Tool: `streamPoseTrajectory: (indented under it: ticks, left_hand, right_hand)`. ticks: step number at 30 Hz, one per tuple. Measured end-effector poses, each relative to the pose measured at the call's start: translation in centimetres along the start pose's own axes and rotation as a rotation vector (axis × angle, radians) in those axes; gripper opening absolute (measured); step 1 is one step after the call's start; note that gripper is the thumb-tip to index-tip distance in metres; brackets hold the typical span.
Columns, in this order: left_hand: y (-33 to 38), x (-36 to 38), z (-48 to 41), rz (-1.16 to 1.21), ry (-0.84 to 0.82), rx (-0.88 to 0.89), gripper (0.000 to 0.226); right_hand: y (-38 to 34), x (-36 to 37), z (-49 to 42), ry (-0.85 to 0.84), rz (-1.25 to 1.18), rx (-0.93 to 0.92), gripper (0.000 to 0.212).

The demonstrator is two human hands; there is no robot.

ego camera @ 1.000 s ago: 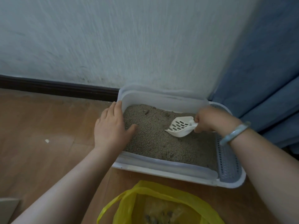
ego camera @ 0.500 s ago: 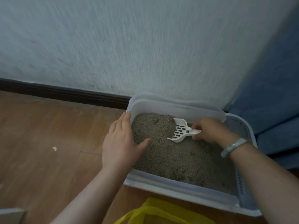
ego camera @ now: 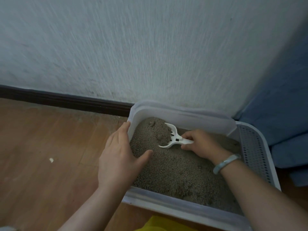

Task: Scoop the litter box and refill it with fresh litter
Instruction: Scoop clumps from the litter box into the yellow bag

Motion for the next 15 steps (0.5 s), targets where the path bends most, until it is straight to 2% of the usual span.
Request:
streamPoseTrajectory:
  ticks: [11,15]
  left_hand:
    - [-0.2,0.0,0.0,0.031,0.006,-0.009,0.092]
    - [-0.3,-0.1,0.0,0.036,0.012,-0.012,0.091]
  right_hand:
    - [-2.7,1.5,0.0,0.149,-0.059,-0.083,0.031]
    - [-2.4,0.6,0.8,0.158,-0.153,-0.086,0.034]
Point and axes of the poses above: each hand's wrist, its own z-axis away from the middle knuckle, its own x-axis out of the palm, y = z × x, the point moved 10 cm from there along -z, towards the middle knuckle, and after that the axes turned 15 degrees about -x, right-handed, at the moved point
